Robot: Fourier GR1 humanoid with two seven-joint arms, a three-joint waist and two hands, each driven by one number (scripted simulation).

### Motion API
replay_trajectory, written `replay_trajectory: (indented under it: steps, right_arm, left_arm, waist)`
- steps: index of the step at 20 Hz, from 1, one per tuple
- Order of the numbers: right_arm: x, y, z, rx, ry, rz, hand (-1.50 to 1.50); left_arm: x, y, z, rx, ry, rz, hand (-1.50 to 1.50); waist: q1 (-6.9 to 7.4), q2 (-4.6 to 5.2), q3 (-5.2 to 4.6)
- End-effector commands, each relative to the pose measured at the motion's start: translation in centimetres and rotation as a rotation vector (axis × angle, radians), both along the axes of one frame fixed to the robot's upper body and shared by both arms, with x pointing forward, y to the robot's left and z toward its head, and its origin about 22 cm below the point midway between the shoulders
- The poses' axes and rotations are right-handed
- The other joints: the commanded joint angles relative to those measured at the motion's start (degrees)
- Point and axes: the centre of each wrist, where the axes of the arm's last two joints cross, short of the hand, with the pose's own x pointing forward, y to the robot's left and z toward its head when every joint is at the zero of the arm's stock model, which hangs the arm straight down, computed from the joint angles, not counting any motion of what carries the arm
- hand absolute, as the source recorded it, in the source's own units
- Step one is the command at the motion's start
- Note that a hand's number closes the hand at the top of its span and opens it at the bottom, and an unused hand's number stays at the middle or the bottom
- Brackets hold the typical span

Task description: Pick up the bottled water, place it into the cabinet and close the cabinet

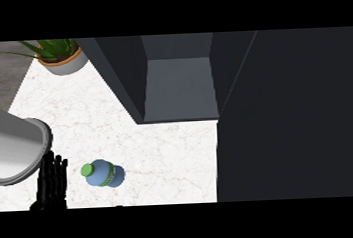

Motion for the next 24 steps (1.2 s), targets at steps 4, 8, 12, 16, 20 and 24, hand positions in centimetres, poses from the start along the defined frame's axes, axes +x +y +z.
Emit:
replay_trajectory:
  steps: [4,8,12,16,20,24]
  right_arm:
    - [-1.6,-0.4,1.8,-0.001,-0.034,0.004,-1.5]
    - [-2.3,0.1,2.2,-0.004,-0.035,0.006,-1.5]
    - [-2.3,-0.5,2.6,0.018,-0.028,0.014,-1.5]
    - [-3.0,-0.5,2.4,0.008,-0.034,0.03,-1.5]
    - [-3.2,-0.3,1.6,0.026,-0.02,0.012,-1.5]
    - [-2.6,-0.3,2.6,0.014,-0.034,0.012,-1.5]
  left_arm:
    - [0.2,1.8,-5.5,-0.033,0.011,0.053,-1.5]
    - [0.7,1.7,-8.5,-0.033,0.012,0.071,-1.5]
    - [2.3,2.8,-10.5,-0.037,0.024,0.069,-1.5]
    - [2.4,2.1,-12.3,-0.134,0.026,-0.033,-1.5]
    - [1.4,1.8,-13.9,-0.206,0.004,-0.073,-1.5]
    - [3.7,1.4,-15.7,-0.223,-0.011,-0.093,-1.5]
  waist:
    - [0.14,0.01,0.02]
    - [-0.01,0.01,-0.01]
    - [-0.01,0.15,-0.01]
    - [-0.45,0.06,-0.02]
    - [-0.17,0.02,0.0]
    - [0.1,0.36,-0.07]
